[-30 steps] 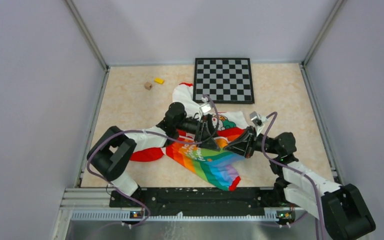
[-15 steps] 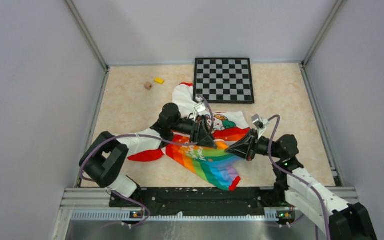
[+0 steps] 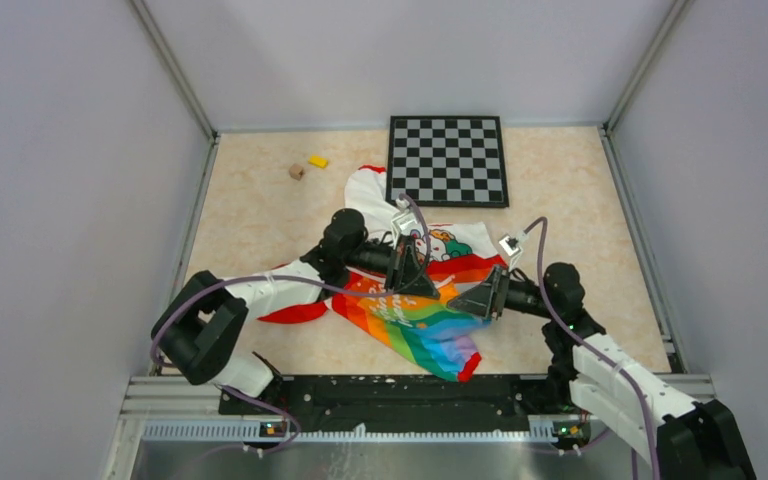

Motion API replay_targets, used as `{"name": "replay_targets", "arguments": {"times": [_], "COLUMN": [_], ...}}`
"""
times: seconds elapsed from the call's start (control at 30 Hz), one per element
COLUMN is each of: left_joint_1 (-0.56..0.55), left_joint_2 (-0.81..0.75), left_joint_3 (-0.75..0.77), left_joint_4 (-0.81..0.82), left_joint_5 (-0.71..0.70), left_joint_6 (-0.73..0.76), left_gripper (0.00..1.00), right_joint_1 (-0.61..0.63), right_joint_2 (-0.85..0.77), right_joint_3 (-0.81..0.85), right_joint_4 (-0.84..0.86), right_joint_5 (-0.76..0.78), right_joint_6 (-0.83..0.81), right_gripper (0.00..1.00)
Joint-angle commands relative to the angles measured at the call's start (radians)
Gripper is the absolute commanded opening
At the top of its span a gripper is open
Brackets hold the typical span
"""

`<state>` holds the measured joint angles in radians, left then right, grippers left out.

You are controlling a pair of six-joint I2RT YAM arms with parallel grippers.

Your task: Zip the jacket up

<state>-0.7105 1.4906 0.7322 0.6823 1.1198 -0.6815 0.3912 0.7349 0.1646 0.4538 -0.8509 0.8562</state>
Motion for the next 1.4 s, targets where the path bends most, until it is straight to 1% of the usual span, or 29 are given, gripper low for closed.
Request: {"name": "replay_targets", "arguments": {"times": [0.0, 0.03, 0.07, 0.13, 0.23, 0.27, 0.3, 0.33, 0.37, 0.43, 0.47, 0.5, 0.53, 0.57, 0.6, 0.67, 0.73, 0.77, 0.87, 0.93, 1.0, 1.17, 1.37], "left_joint_1": [-0.027, -0.029, -0.030, -0.032, -0.033, -0.033, -0.033, -0.033, -0.033, -0.033, -0.033, -0.033, -0.032, -0.033, -0.032, -0.032, -0.033, -0.034, -0.035, -0.037, -0.044, -0.059, -0.072], "left_joint_2": [-0.053, -0.047, -0.040, -0.030, -0.029, -0.030, -0.032, -0.032, -0.032, -0.032, -0.033, -0.032, -0.030, -0.027, -0.022, -0.005, 0.018, 0.032, 0.069, 0.079, 0.082, 0.086, 0.123], "left_joint_3": [0.046, 0.050, 0.053, 0.053, 0.049, 0.047, 0.046, 0.042, 0.041, 0.034, 0.024, 0.014, 0.005, -0.004, -0.016, -0.053, -0.093, -0.101, -0.123, -0.134, -0.138, -0.149, -0.131], "left_joint_4": [-0.137, -0.143, -0.140, -0.130, -0.131, -0.132, -0.131, -0.127, -0.122, -0.098, -0.074, -0.043, -0.008, 0.025, 0.072, 0.222, 0.387, 0.450, 0.575, 0.612, 0.607, 0.572, 0.581], "left_joint_5": [-0.075, -0.075, -0.074, -0.074, -0.089, -0.091, -0.091, -0.093, -0.095, -0.093, -0.093, -0.095, -0.098, -0.106, -0.115, -0.119, -0.132, -0.138, -0.174, -0.207, -0.241, -0.335, -0.343], "left_joint_6": [0.162, 0.163, 0.160, 0.152, 0.144, 0.142, 0.140, 0.134, 0.128, 0.103, 0.085, 0.064, 0.037, 0.003, -0.032, -0.133, -0.231, -0.269, -0.345, -0.371, -0.373, -0.368, -0.375], "left_gripper": [0.02, 0.02, 0.02, 0.02, 0.03, 0.03, 0.03, 0.03, 0.04, 0.04, 0.05, 0.07, 0.14, 0.23, 0.26, 0.43, 0.53, 0.55, 0.55, 0.56, 0.55, 0.46, 0.51], "right_joint_1": [0.014, 0.014, 0.014, 0.014, 0.014, 0.015, 0.015, 0.015, 0.015, 0.014, 0.015, 0.015, 0.015, 0.015, 0.015, 0.015, 0.014, 0.015, 0.016, 0.016, 0.016, 0.015, 0.016], "right_joint_2": [0.032, 0.031, 0.030, 0.031, 0.044, 0.050, 0.052, 0.052, 0.054, 0.051, 0.048, 0.046, 0.042, 0.036, 0.027, 0.006, -0.005, -0.008, -0.013, -0.011, -0.009, -0.008, -0.008], "right_joint_3": [-0.006, -0.022, -0.031, -0.023, -0.033, -0.037, -0.042, -0.046, -0.053, -0.063, -0.065, -0.067, -0.071, -0.077, -0.091, -0.125, -0.143, -0.149, -0.158, -0.157, -0.158, -0.159, -0.158], "right_joint_4": [0.189, 0.275, 0.330, 0.353, 0.435, 0.448, 0.451, 0.447, 0.450, 0.463, 0.462, 0.457, 0.454, 0.452, 0.457, 0.507, 0.529, 0.538, 0.582, 0.570, 0.571, 0.583, 0.579], "right_joint_5": [0.005, 0.013, 0.023, 0.026, 0.012, 0.012, 0.019, 0.032, 0.041, 0.062, 0.072, 0.087, 0.104, 0.124, 0.151, 0.194, 0.216, 0.226, 0.244, 0.245, 0.250, 0.258, 0.243], "right_joint_6": [0.311, 0.362, 0.369, 0.346, 0.345, 0.345, 0.340, 0.336, 0.334, 0.332, 0.329, 0.326, 0.326, 0.329, 0.338, 0.357, 0.364, 0.368, 0.384, 0.378, 0.380, 0.385, 0.380], "right_gripper": [0.50, 0.50, 0.51, 0.50, 0.47, 0.43, 0.37, 0.27, 0.20, 0.10, 0.03, 0.00, 0.00, 0.00, 0.00, 0.00, 0.00, 0.00, 0.00, 0.00, 0.00, 0.00, 0.00]}}
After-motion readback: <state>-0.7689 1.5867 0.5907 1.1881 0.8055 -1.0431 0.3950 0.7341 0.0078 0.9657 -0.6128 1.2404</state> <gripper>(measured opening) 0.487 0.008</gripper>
